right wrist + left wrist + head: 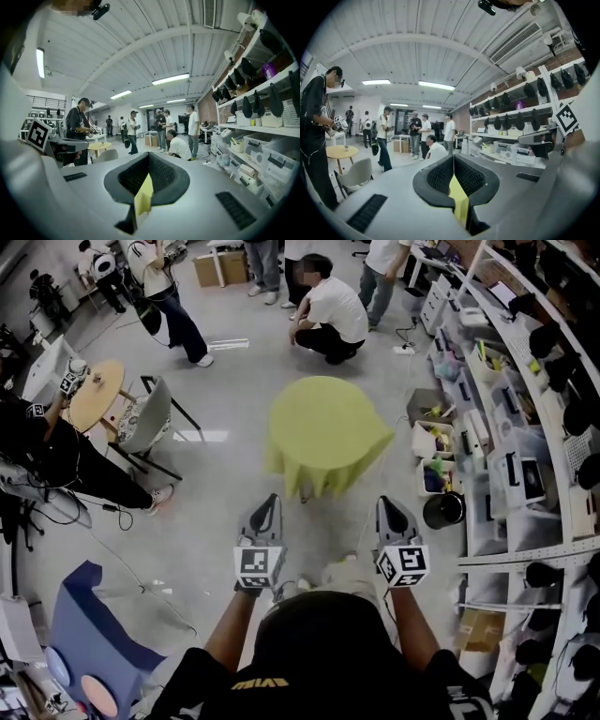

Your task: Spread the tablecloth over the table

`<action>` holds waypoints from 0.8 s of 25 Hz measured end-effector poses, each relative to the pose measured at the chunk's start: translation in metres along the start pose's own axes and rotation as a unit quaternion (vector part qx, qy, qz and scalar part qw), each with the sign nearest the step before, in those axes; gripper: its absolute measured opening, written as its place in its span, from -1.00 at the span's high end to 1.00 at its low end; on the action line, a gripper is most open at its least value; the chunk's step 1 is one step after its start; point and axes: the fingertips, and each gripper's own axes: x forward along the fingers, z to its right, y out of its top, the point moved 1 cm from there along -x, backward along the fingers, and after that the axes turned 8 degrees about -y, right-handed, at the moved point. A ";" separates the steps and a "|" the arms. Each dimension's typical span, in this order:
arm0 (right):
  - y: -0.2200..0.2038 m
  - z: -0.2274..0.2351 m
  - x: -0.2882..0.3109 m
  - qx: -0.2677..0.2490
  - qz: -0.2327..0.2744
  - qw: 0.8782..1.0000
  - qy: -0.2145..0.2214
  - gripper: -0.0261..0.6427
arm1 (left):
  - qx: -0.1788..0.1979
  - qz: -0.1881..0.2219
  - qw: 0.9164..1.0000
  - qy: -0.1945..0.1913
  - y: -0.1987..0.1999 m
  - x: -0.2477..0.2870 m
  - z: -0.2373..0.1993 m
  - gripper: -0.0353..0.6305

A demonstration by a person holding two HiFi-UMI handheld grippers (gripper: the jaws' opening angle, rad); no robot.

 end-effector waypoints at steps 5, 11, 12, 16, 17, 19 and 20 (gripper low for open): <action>-0.005 -0.007 -0.009 -0.001 -0.003 1.000 0.011 0.92 | 0.005 0.008 1.000 -0.009 0.000 -0.006 0.011 0.84; 0.000 -0.002 -0.015 0.000 0.004 1.000 0.001 0.92 | -0.006 0.025 1.000 0.003 0.012 -0.004 0.015 0.84; 0.001 -0.001 -0.018 -0.005 0.006 1.000 -0.001 0.92 | -0.004 0.024 1.000 0.002 0.013 -0.006 0.017 0.84; 0.004 0.013 -0.027 -0.041 0.017 0.999 0.006 0.92 | 0.002 0.016 1.000 0.004 0.012 -0.016 0.018 0.84; 0.004 0.024 -0.031 -0.042 0.017 0.999 -0.002 0.92 | 0.004 0.009 1.000 0.005 0.008 -0.022 0.019 0.84; 0.004 0.050 -0.036 -0.032 0.014 0.999 -0.023 0.92 | 0.007 -0.006 1.000 0.014 -0.001 -0.035 0.015 0.84; 0.005 0.059 -0.038 -0.029 0.014 0.999 -0.032 0.92 | 0.006 -0.011 1.000 0.020 -0.005 -0.040 0.012 0.84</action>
